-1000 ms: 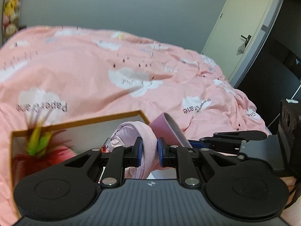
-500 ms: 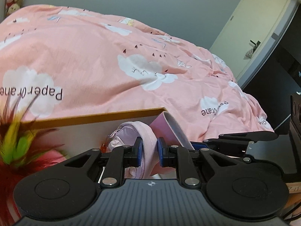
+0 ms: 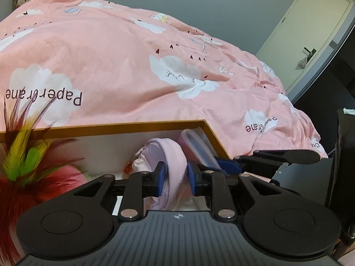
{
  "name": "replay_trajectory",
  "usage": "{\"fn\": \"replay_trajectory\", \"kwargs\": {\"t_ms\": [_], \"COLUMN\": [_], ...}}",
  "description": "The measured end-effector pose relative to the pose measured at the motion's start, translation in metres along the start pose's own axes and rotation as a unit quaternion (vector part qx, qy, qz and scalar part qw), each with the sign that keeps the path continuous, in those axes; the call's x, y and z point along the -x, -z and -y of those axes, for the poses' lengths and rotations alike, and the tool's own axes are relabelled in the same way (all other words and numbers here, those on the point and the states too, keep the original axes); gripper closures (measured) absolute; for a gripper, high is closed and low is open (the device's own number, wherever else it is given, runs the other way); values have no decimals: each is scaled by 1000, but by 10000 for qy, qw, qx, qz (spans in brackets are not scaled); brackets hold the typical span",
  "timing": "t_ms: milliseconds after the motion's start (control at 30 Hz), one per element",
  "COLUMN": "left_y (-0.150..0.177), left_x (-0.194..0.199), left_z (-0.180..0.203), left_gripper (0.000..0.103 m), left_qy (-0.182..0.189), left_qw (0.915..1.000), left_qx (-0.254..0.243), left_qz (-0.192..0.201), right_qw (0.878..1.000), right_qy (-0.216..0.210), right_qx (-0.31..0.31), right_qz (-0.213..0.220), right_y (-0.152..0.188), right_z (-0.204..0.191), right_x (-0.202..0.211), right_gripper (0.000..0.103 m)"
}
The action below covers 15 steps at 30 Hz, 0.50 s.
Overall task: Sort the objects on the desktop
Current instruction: 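Open the right tool to drop the pink wallet into the box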
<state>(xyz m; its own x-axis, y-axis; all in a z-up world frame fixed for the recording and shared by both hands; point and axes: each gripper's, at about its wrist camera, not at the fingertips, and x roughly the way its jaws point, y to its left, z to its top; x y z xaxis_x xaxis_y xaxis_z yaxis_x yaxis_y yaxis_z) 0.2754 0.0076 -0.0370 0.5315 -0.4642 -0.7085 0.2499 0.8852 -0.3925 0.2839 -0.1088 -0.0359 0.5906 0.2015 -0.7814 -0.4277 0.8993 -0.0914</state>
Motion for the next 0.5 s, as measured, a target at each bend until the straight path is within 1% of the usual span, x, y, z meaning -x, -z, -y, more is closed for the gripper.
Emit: {"fn": "replay_trajectory", "kwargs": {"t_ms": [67,133,233,267,300,333,367,433,500], "left_y": [0,0,-2,-2,-2,-1,-1,1,2], "left_x": [-2,-3,-3,-3,-4,-4,-5,-6,-8], "left_z": [0,-1,-4,-4,-4,-3,-2,0,3], "left_gripper": [75,75,75,77,78,79,80,82,82], "left_qy": [-14,-19,34,29,14,6,8,14,36], "left_qw": [10000,9999,9994,9994,9994,9994,9993,9992,9992], "left_qx": [51,124,269,293,304,314,348,396,405], "left_qz": [-63,-104,-191,-194,-178,-163,-137,-54,39], "right_qw": [10000,9999,9997,9995,9990,9984,9972,9942,9921], "right_qy": [-4,31,-25,-74,-113,-64,63,334,507], "right_qx": [20,39,77,72,44,6,-42,-148,-372], "right_qz": [22,96,242,310,420,561,750,1014,1086], "right_y": [0,1,3,5,8,12,16,26,34], "right_z": [1,3,6,8,10,12,15,22,32], "right_x": [3,9,21,28,35,44,52,65,71], "right_gripper": [82,75,74,73,70,63,61,61,61]}}
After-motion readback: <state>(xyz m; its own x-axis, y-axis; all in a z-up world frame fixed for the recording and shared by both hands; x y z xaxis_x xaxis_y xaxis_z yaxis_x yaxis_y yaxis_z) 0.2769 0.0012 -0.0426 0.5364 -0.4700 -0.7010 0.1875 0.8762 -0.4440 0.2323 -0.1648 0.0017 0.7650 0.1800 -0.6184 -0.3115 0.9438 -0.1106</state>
